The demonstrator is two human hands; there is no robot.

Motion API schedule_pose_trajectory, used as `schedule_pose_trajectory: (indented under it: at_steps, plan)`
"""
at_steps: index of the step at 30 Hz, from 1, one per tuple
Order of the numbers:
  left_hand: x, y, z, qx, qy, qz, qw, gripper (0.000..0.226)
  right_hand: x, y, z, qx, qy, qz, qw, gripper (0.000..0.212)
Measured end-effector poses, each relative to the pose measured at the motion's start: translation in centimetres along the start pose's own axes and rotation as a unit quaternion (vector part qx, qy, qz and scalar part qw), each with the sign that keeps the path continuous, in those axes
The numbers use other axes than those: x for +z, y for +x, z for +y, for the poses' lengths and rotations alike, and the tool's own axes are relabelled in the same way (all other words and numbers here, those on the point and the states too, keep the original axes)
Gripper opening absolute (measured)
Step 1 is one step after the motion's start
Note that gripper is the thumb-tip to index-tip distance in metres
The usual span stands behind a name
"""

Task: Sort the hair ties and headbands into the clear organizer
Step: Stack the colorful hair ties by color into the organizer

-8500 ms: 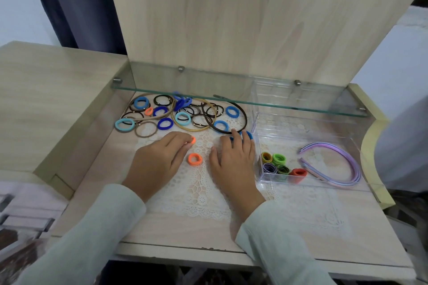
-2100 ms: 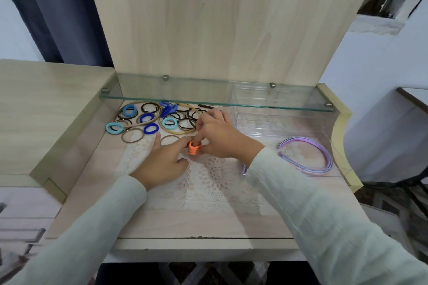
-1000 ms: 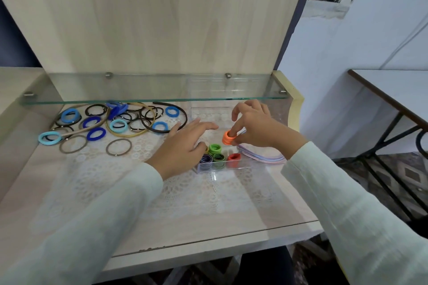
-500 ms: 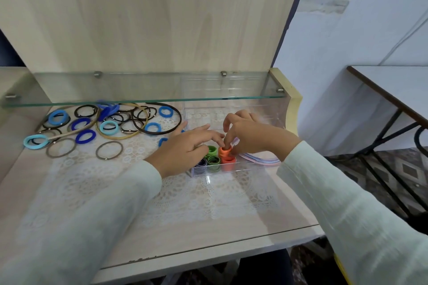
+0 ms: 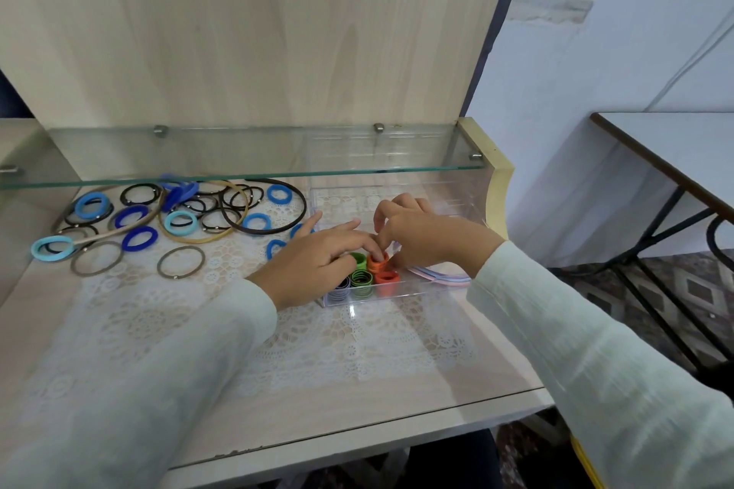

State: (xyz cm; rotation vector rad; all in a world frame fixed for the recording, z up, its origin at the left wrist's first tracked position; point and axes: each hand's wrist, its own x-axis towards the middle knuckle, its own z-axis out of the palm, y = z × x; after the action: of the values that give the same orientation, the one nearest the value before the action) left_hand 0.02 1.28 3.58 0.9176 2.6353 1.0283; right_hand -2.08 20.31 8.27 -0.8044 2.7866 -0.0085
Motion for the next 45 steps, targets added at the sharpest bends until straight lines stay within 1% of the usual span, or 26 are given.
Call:
schedule_pose_trajectory:
  at_steps: [3,9,16,22,25,27,30,33,38,41,45]
  plan:
    - [0.0,-0.1,-0.1,0.002,0.003,0.0,1.0,0.042,-0.1,-0.1,0.0,0.003,-0.021,-0.018,1.0,0.027]
    - [0.1,-0.3,-0.6,0.013,0.012,0.009,1.0,0.042,-0.5,-0.7,-0.1,0.03,0.0,-0.05,0.998,0.038]
    - [0.3,-0.4,-0.8,0.015,0.025,0.021,0.999,0.046,-0.7,-0.6,-0.8,0.037,-0.021,-0.052,0.998,0.035]
    - [0.7,-0.4,-0.8,0.016,0.026,0.017,0.999,0.046,-0.7,-1.1,-1.1,0.043,-0.01,-0.054,0.998,0.035]
    - [0.7,-0.4,-0.9,0.011,0.024,0.021,0.999,0.046,-0.9,-1.2,-1.0,0.041,0.009,-0.046,0.998,0.037]
    - [0.7,-0.3,-0.9,0.013,0.021,0.025,0.999,0.045,-1.1,-1.4,-0.9,0.043,0.035,-0.029,0.998,0.045]
    - [0.7,-0.2,-1.1,0.015,0.01,0.034,0.999,0.043,-1.1,-1.5,-0.3,0.061,0.076,0.029,0.995,0.054]
    - [0.7,-0.3,-1.1,0.005,0.018,0.048,0.999,0.042,-0.8,-1.8,-0.1,0.118,0.09,0.079,0.986,0.047]
    - [0.3,0.0,0.0,-0.04,0.054,0.082,0.994,0.036,0.9,-2.4,-0.2,0.194,0.1,0.091,0.972,0.031]
    - [0.1,0.9,0.4,-0.053,0.128,0.067,0.988,0.046,2.1,-2.3,-0.7,0.214,0.084,0.09,0.969,0.022]
    - [0.3,1.5,0.5,-0.049,0.186,0.059,0.98,0.054,3.2,-2.0,-1.2,0.216,0.072,0.109,0.968,0.022]
